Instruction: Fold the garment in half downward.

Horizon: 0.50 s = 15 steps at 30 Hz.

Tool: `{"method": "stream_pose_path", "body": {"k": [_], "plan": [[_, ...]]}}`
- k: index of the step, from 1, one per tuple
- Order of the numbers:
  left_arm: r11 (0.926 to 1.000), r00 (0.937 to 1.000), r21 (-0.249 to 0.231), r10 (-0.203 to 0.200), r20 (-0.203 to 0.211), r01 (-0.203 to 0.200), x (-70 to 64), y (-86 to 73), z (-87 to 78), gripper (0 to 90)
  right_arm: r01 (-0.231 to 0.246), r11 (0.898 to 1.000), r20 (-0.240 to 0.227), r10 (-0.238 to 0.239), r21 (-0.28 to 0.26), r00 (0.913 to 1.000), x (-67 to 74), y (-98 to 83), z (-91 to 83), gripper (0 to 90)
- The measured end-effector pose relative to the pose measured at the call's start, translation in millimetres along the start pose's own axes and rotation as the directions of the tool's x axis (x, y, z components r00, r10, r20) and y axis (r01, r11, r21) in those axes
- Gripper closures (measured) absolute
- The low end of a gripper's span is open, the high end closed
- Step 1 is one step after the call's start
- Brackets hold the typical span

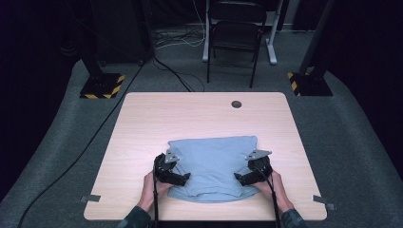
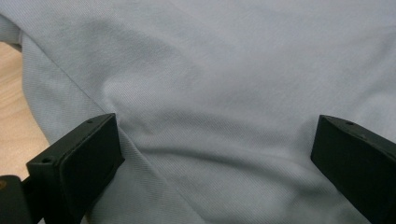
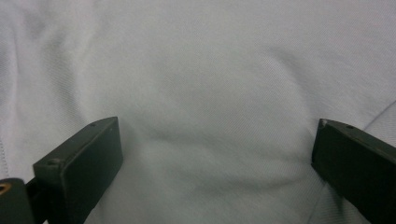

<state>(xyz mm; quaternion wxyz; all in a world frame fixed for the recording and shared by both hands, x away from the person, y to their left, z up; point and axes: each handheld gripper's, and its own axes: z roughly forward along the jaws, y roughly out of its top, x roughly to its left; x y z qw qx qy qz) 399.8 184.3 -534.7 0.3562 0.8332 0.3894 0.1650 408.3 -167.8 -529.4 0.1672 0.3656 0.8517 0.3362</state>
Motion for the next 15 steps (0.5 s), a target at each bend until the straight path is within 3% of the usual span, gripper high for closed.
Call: {"method": "stream_pose_path", "body": {"k": [5,7,9,12,15], "plan": [[0.9999,0.9998,-0.004,-0.01,0.016,0.01,0.9,-3.6,-4.8,1.1,-0.005,1.0,0.003,0.006,-0.021,1.0,2.0,-9.9,-6.8,1.3],[0.9998,0.9997,-0.014,-0.011,0.02,0.011,0.6,-1.7,-8.4,1.0,0.0,1.0,-0.006,0.0,-0.004,1.0,3.1,-9.5,-9.0,1.3],[0.9976,0.9995,-0.068,-0.009,0.031,0.011,1.4,4.2,-15.3,0.6,0.007,1.0,-0.015,-0.007,-0.003,0.9999,2.1,-5.9,-12.2,1.6],[0.9928,0.9983,-0.119,0.019,0.056,-0.012,2.9,19.8,-18.8,0.0,-0.014,0.999,-0.008,0.014,-0.046,0.9999,-4.9,5.0,-19.2,1.8],[0.9931,0.9966,-0.109,0.051,0.064,-0.044,7.0,34.8,-7.7,0.0,-0.006,0.999,0.022,0.007,-0.05,0.9997,-14.3,18.6,-15.6,2.2]]}}
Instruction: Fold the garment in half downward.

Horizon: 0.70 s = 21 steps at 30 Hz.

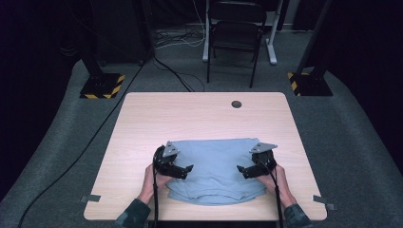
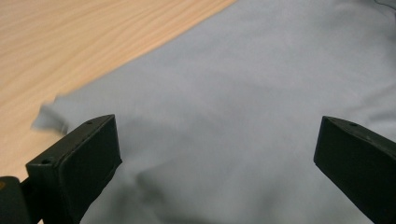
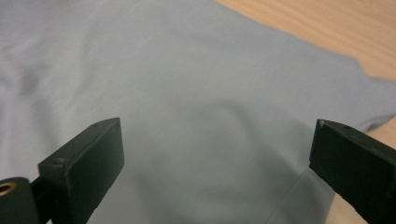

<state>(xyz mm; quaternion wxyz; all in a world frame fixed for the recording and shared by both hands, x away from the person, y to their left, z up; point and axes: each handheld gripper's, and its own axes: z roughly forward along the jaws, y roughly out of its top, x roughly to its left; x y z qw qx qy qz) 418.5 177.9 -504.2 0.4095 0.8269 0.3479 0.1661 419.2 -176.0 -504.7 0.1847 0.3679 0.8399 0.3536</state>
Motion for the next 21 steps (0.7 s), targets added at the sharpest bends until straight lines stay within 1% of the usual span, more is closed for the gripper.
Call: {"method": "stream_pose_path", "body": {"k": [2,3,4,6,7,8,9,11,12,13,15,17,18,19,21], "plan": [[0.9993,0.9999,0.037,0.01,0.014,-0.011,4.8,3.9,11.9,0.0,-0.007,1.0,-0.001,0.007,0.022,1.0,-6.4,5.1,9.2,2.4],[0.998,0.9999,0.062,0.008,0.01,-0.009,7.4,3.6,17.7,0.0,-0.006,0.999,-0.002,0.006,0.033,1.0,-8.6,5.9,14.3,2.4],[0.996,1.0,0.09,0.003,0.007,-0.004,10.4,2.3,23.2,0.0,-0.009,0.999,-0.005,0.009,0.051,0.9999,-10.5,5.7,19.1,2.5],[0.9931,0.9998,0.115,-0.02,0.009,0.019,16.8,-2.7,29.8,0.0,-0.021,0.997,-0.006,0.021,0.076,0.9998,-13.7,3.0,26.2,2.6],[0.9944,0.9995,0.102,-0.029,0.013,0.027,18.9,-4.1,29.7,0.4,-0.026,0.997,-0.007,0.027,0.078,0.9996,-14.5,1.2,27.6,2.8],[0.9942,0.999,0.1,-0.042,0.017,0.04,20.5,-4.2,28.6,0.4,-0.019,0.997,-0.003,0.019,0.071,0.9998,-14.6,-0.1,27.9,3.2],[0.9938,0.9991,0.104,-0.041,0.01,0.04,21.4,-4.6,28.4,0.5,-0.018,0.997,-0.001,0.018,0.073,0.9998,-14.3,-0.7,27.7,3.2],[0.9941,0.9988,0.098,-0.049,0.006,0.048,23.4,-7.5,28.2,0.6,-0.015,0.997,0.003,0.015,0.073,0.9999,-14.9,-1.7,28.0,3.3],[0.9928,0.9986,0.108,-0.052,-0.005,0.052,25.6,-9.1,28.0,0.5,-0.014,0.997,0.003,0.014,0.07,0.9999,-15.3,-2.2,27.9,3.5],[0.9934,0.9982,0.098,-0.06,-0.007,0.061,28.0,-11.6,27.2,0.6,-0.016,0.998,0.004,0.016,0.066,0.9999,-15.5,-2.9,27.7,3.7],[0.9928,0.997,0.092,-0.077,0.0,0.077,32.9,-14.5,24.5,0.9,-0.018,0.998,0.006,0.018,0.056,0.9998,-16.3,-4.5,27.0,3.9],[0.9928,0.9972,0.093,-0.075,-0.002,0.075,32.9,-13.4,23.2,1.3,-0.014,0.998,0.007,0.013,0.061,0.9999,-15.5,-3.7,26.8,3.8],[0.9934,0.9978,0.093,-0.066,-0.013,0.067,31.7,-11.5,22.5,1.0,-0.009,0.998,0.009,0.008,0.068,0.9999,-15.0,-2.3,26.2,3.5],[0.9948,0.9982,0.083,-0.057,-0.018,0.059,30.0,-8.6,21.4,0.4,-0.005,0.998,0.011,0.005,0.064,0.9999,-14.5,-0.2,24.8,3.2],[0.9978,0.9989,0.05,-0.043,-0.02,0.044,26.4,-0.9,18.8,0.1,0.009,1.0,0.028,-0.009,0.026,0.9996,-14.1,5.6,19.7,3.3]]}}
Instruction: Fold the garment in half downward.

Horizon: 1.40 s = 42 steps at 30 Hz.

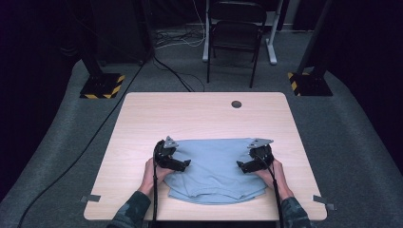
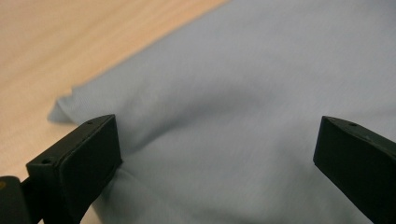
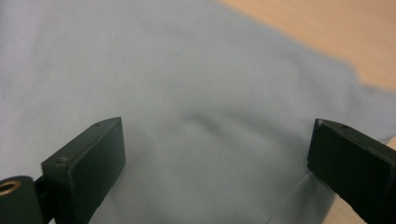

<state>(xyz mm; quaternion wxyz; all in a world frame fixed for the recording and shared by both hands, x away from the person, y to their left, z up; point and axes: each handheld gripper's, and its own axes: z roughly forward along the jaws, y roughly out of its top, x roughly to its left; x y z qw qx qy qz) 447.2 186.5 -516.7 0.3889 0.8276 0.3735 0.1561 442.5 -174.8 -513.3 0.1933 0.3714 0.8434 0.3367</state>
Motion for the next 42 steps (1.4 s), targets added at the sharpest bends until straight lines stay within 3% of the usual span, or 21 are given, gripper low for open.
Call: {"method": "stream_pose_path", "body": {"k": [3,6,12,15,18,22,26,30,37,41,42], "plan": [[0.9994,0.9993,0.004,0.034,0.014,-0.034,-3.4,9.1,4.6,0.0,-0.003,1.0,0.002,0.003,-0.022,1.0,-4.8,10.2,-0.4,2.9],[0.9985,0.9997,0.051,0.017,0.017,-0.018,2.2,8.4,17.5,0.0,-0.045,0.999,-0.018,0.046,0.006,0.9988,-16.1,12.8,10.9,2.4],[0.9994,0.9996,0.034,0.006,0.029,-0.007,9.3,5.0,20.5,0.4,-0.066,0.997,-0.033,0.067,0.044,0.9972,-23.1,7.1,21.7,2.5],[0.9996,0.9993,0.027,-0.007,0.036,0.006,12.1,4.6,18.4,0.4,-0.033,0.998,-0.009,0.034,0.058,0.9994,-19.3,6.9,23.4,2.3],[0.9993,0.999,0.003,-0.036,0.025,0.036,9.7,5.5,7.8,0.0,-0.046,0.998,0.006,0.046,0.04,0.9989,-17.8,7.5,17.7,1.8],[0.9998,0.9993,-0.009,-0.015,0.035,0.015,-5.9,1.2,-12.3,0.0,-0.03,1.0,-0.01,0.03,-0.002,0.9995,-4.3,6.3,-2.1,1.6],[0.9994,0.9994,0.032,0.011,0.032,-0.013,-24.4,-10.4,-21.7,0.0,0.005,1.0,-0.034,-0.005,0.025,0.9994,14.1,-3.9,-11.1,1.6],[0.9956,0.9995,0.09,0.024,0.019,-0.026,-29.1,-24.4,-16.2,0.0,0.031,0.997,-0.041,-0.029,0.067,0.9988,25.2,-17.2,-7.3,1.4],[0.9959,0.9999,0.089,0.013,-0.001,-0.013,-27.3,-31.6,-15.2,0.0,0.019,0.999,-0.031,-0.018,0.037,0.9994,26.1,-24.2,-8.5,1.5],[0.9981,1.0,0.062,-0.004,0.001,0.004,-31.2,-31.6,-24.7,0.0,0.009,1.0,-0.017,-0.008,0.018,0.9998,28.9,-24.0,-15.2,1.0],[0.9989,1.0,0.048,-0.005,0.001,0.005,-38.1,-33.7,-31.9,0.0,-0.005,1.0,-0.029,0.004,-0.01,0.9996,33.4,-25.5,-23.4,1.2]]}}
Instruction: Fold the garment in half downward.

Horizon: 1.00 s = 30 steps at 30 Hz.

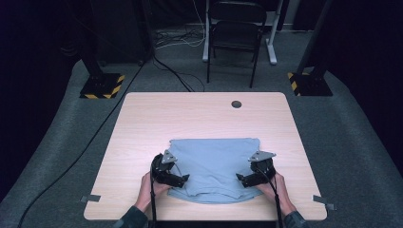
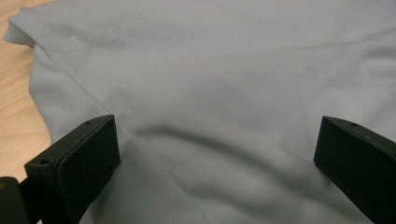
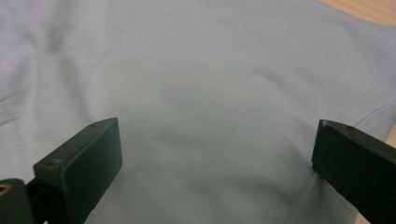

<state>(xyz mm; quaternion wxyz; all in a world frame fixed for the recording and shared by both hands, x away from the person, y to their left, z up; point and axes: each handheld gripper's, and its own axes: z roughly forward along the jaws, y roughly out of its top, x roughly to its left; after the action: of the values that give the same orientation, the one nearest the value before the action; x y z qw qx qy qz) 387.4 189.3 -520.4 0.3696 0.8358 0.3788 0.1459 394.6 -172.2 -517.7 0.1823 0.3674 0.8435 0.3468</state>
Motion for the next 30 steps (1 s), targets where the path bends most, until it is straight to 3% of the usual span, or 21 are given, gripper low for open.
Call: {"method": "stream_pose_path", "body": {"k": [4,7,10,16,20,21,24,27,28,30], "plan": [[0.9999,0.9999,-0.001,0.011,-0.005,-0.011,-10.5,-6.5,-5.2,0.0,0.024,1.0,-0.02,-0.024,-0.001,0.9995,14.1,-6.6,-6.2,1.0],[0.9993,0.9994,0.024,0.03,-0.017,-0.03,-16.3,-13.1,-2.7,0.0,0.054,0.998,-0.014,-0.053,0.028,0.9985,21.7,-13.8,-3.3,0.9],[0.9988,0.9995,0.044,0.023,-0.023,-0.022,-14.6,-18.5,0.9,0.0,0.035,0.999,-0.022,-0.035,0.021,0.9991,20.4,-18.9,-3.3,1.0],[0.9994,0.9992,0.022,0.027,-0.031,-0.026,-14.7,-22.1,0.1,0.0,0.031,0.999,-0.024,-0.031,-0.006,0.9992,19.3,-23.2,-3.2,0.6],[1.0,0.9994,-0.008,0.004,-0.035,-0.005,-15.3,-22.7,-4.0,0.0,0.026,1.0,-0.021,-0.026,-0.017,0.9994,19.5,-23.0,-3.6,0.0],[0.9995,0.9987,-0.032,-0.004,-0.052,0.003,-14.4,-22.8,-9.5,0.0,0.011,0.998,-0.038,-0.013,-0.057,0.9992,19.0,-22.8,-6.9,0.0],[0.9984,0.9974,-0.054,-0.022,-0.069,0.018,-11.8,-23.9,-16.4,0.0,-0.001,0.997,-0.026,-0.001,-0.081,0.9997,17.7,-21.8,-10.6,0.0],[0.9944,0.9918,-0.08,-0.077,-0.102,0.069,-3.5,-30.9,-28.3,0.0,-0.021,0.996,0.001,0.021,-0.091,0.9998,12.4,-23.9,-18.2,0.0],[0.9944,0.9918,-0.08,-0.077,-0.102,0.069,-3.5,-30.9,-28.3,0.0,-0.021,0.996,0.001,0.021,-0.091,0.9998,12.4,-23.9,-18.2,0.0],[0.9918,0.9853,-0.084,-0.107,-0.134,0.096,4.0,-38.3,-35.9,0.0,-0.046,0.995,0.025,0.048,-0.091,0.9985,6.6,-29.0,-24.7,0.0]]}}
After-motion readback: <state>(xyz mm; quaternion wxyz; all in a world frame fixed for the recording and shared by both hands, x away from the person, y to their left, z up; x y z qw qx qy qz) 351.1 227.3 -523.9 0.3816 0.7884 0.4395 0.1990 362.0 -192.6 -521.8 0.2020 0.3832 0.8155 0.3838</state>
